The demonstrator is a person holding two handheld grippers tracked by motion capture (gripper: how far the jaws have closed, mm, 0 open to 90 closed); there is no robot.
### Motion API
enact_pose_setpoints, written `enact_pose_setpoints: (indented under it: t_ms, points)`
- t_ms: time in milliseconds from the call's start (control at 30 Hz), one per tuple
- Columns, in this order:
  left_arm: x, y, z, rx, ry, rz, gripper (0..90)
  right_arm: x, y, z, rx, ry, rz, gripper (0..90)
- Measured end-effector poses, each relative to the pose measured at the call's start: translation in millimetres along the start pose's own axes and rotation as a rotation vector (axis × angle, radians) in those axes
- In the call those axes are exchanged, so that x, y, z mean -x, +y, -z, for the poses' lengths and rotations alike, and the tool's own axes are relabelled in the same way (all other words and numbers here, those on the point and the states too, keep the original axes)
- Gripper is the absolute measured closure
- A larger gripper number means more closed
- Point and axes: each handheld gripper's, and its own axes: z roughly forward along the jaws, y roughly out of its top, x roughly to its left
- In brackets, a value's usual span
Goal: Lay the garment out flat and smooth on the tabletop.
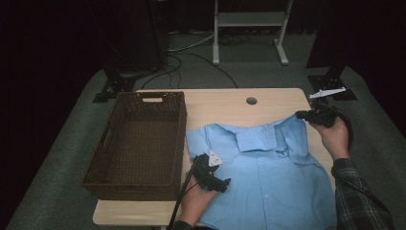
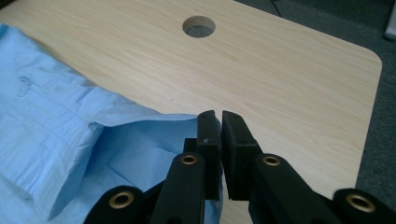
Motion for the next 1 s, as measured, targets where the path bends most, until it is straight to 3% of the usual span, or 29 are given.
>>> enact_pose_setpoints:
  t_ms: [300, 867, 933, 1000]
  points:
    - [0.1, 0.0, 0.0, -0.001, -0.002, -0.002, 0.0, 13.5, -6.2, -19.9, -0.021, -0.040, -0.038, 86.6]
    - [0.2, 0.1, -0.1, 0.000, -0.006, -0.005, 0.0, 38.0, -21.9, -65.9, -0.093, -0.069, -0.113, 86.5]
    - [0.2, 0.1, -0.1, 0.000, -0.006, -0.005, 0.0, 38.7, -24.7, -70.9, -0.103, -0.080, -0.113, 83.1]
    - [0.2, 0.1, -0.1, 0.000, -0.006, -0.005, 0.0, 38.7, -26.5, -73.6, -0.097, -0.088, -0.111, 71.1]
